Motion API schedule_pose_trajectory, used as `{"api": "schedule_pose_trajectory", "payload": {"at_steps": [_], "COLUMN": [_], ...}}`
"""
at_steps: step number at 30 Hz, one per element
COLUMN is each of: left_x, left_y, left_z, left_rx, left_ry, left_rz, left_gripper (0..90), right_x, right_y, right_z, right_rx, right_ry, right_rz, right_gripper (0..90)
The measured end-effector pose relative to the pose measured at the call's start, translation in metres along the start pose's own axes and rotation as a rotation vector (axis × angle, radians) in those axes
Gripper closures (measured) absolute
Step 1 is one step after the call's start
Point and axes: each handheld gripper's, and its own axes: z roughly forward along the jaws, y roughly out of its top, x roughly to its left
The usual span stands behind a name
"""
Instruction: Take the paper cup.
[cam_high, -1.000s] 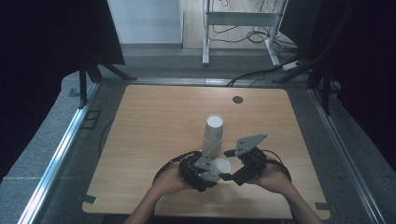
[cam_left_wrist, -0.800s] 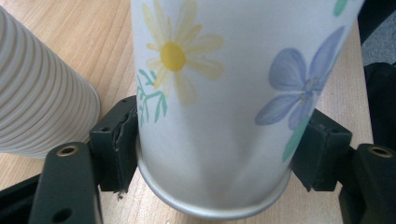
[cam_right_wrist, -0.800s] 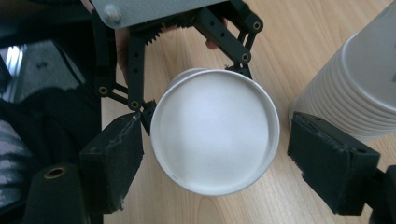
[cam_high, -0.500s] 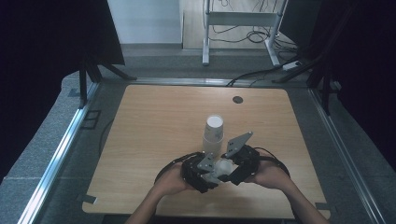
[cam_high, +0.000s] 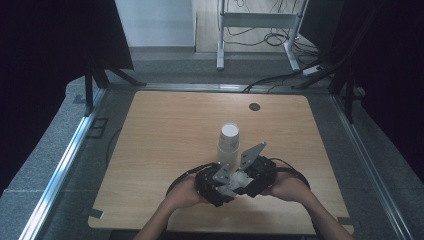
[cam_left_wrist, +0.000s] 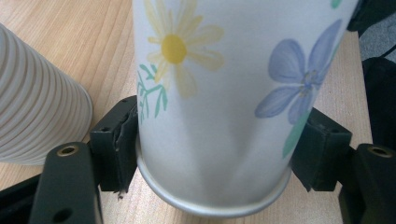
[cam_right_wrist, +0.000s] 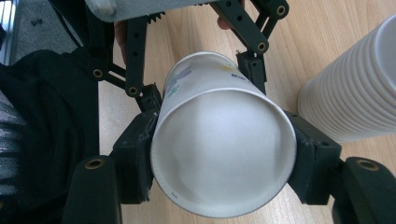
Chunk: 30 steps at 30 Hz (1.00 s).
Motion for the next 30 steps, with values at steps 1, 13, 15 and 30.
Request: {"api": "schedule_pose_trajectory", "payload": {"at_steps": [1, 13, 15, 30], "left_x": [0.000, 0.002, 0.003, 0.006], "left_y": [0.000, -0.003, -0.004, -0.013], "left_z": [0.000, -0.004, -0.006, -0.017], "left_rx": [0.001, -0.058, -0.083, -0.193], "left_ry": [-0.001, -0.037, -0.049, -0.065], "left_rz": [0.001, -0.035, -0.044, -0.113], "left_gripper": [26.4, 13.9, 13.7, 10.1], "right_x": [0.000, 0.001, 0.001, -0.001], "right_y": [0.000, -0.003, -0.004, -0.015], "right_z": [0.000, -0.003, -0.004, -0.016], "right_rx": [0.001, -0.038, -0.049, -0.166], "right_ry": [0.000, 0.004, 0.003, 0.012], "right_rz": [0.003, 0.028, 0.034, 0.068], "right_gripper": [34.7, 35.2, 35.1, 35.2]}}
